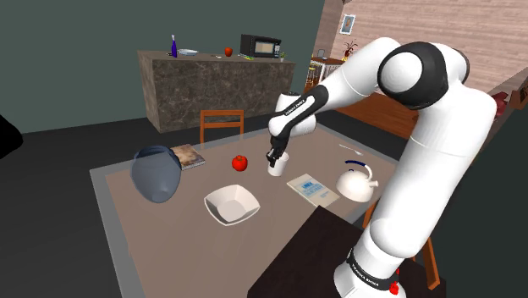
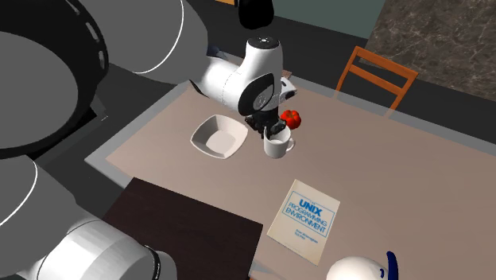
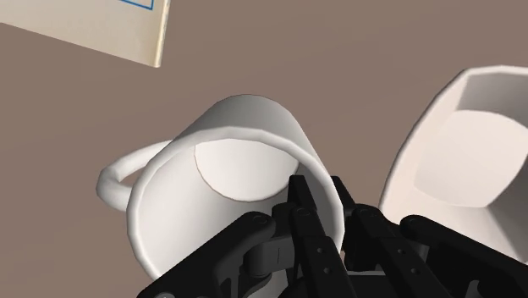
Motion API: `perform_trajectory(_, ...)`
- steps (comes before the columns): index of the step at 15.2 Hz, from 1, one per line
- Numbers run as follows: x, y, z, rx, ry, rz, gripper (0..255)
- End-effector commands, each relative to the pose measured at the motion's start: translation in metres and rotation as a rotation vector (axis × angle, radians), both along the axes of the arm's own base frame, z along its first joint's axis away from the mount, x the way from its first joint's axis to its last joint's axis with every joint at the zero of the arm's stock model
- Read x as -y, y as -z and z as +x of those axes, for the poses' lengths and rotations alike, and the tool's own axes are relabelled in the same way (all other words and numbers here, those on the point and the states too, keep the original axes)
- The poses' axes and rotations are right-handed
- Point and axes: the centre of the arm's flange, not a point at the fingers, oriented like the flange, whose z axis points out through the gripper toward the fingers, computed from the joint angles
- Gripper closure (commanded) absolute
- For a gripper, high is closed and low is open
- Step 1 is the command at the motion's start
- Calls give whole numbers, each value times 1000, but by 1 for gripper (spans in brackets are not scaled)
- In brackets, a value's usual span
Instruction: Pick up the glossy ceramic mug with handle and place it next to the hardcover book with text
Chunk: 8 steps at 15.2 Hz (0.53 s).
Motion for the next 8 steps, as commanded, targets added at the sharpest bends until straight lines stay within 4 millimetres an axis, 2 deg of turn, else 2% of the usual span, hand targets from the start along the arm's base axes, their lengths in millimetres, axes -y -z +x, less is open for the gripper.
perform_trajectory(1, 0, -10, 1, 0, 0, 0, 255)
perform_trajectory(8, 0, -47, 1, 0, 0, 0, 255)
